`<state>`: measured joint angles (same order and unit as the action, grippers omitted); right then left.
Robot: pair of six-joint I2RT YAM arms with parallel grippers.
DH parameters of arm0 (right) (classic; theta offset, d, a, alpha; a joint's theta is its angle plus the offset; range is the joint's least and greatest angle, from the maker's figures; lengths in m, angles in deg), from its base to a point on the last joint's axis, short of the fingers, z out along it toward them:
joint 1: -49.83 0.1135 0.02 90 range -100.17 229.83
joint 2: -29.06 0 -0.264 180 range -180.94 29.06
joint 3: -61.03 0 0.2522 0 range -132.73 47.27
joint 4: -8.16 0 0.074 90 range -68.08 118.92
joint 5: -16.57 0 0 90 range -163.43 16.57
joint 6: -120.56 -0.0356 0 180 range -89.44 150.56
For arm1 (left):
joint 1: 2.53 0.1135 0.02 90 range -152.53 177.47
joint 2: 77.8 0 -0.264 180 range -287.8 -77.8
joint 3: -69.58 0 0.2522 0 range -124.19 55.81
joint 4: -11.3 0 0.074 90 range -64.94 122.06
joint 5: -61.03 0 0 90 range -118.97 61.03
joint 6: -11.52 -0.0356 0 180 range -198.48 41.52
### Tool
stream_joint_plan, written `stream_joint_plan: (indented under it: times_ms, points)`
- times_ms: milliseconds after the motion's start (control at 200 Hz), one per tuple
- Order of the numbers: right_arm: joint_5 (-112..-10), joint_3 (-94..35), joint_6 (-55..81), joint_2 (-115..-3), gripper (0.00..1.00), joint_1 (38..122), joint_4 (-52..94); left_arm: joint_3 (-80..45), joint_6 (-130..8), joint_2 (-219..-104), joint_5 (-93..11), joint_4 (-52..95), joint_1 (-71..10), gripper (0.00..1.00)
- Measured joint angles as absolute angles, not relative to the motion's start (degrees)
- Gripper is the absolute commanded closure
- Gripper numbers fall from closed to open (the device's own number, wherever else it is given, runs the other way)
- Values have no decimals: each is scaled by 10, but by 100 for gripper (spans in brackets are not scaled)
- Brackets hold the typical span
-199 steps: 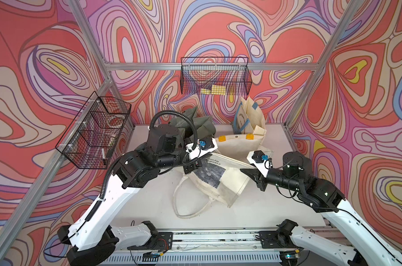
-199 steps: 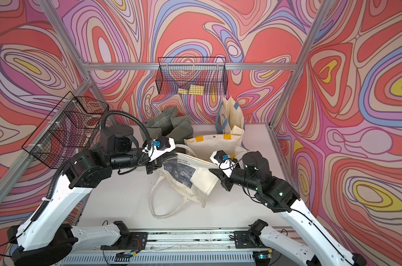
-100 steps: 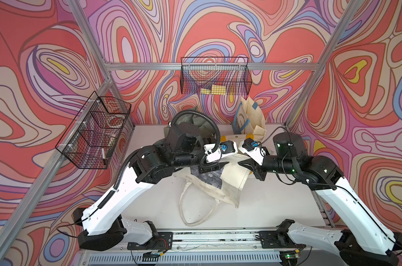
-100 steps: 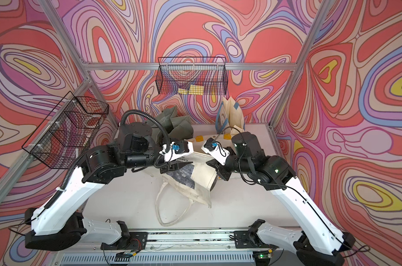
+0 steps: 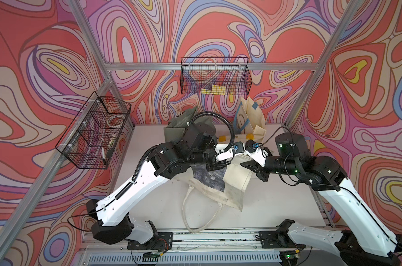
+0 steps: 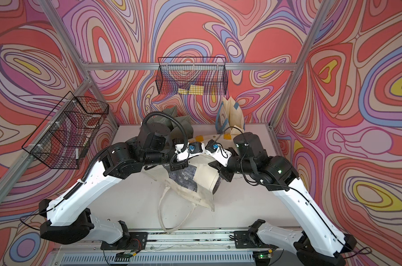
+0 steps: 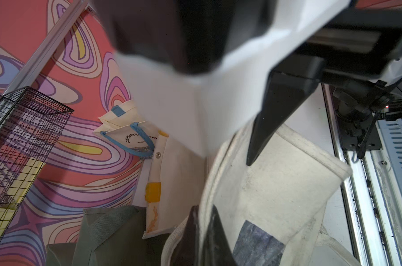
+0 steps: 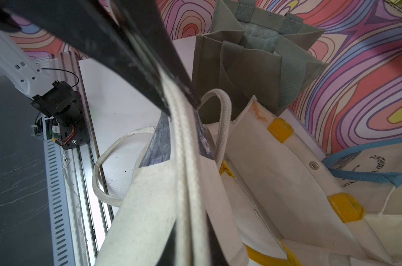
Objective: Put away the canvas bag
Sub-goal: Press the canvas bag at the center of the board.
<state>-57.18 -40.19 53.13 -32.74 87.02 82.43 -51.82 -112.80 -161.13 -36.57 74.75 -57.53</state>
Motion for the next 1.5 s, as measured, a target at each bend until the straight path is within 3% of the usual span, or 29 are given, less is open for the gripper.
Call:
stream_joint_plan:
  times_ms: [190, 596, 921, 1077, 1502]
  points:
    - [-583, -330, 518, -252, 54, 870, 733, -464, -1106, -1587, -436, 720, -534, 100]
    - [-653, -254, 442, -144, 43, 870, 696, -404, -1084, -1497, -487, 679, -479, 100]
    - [-551, -148, 355, -129, 40, 870, 642, -398, -1085, -1485, -489, 668, -478, 100]
    - [-492, -119, 330, -160, 34, 870, 591, -398, -1086, -1485, -501, 668, -476, 100]
    - [-426, -62, 321, -210, 35, 869, 417, -395, -1071, -1475, -517, 670, -464, 100]
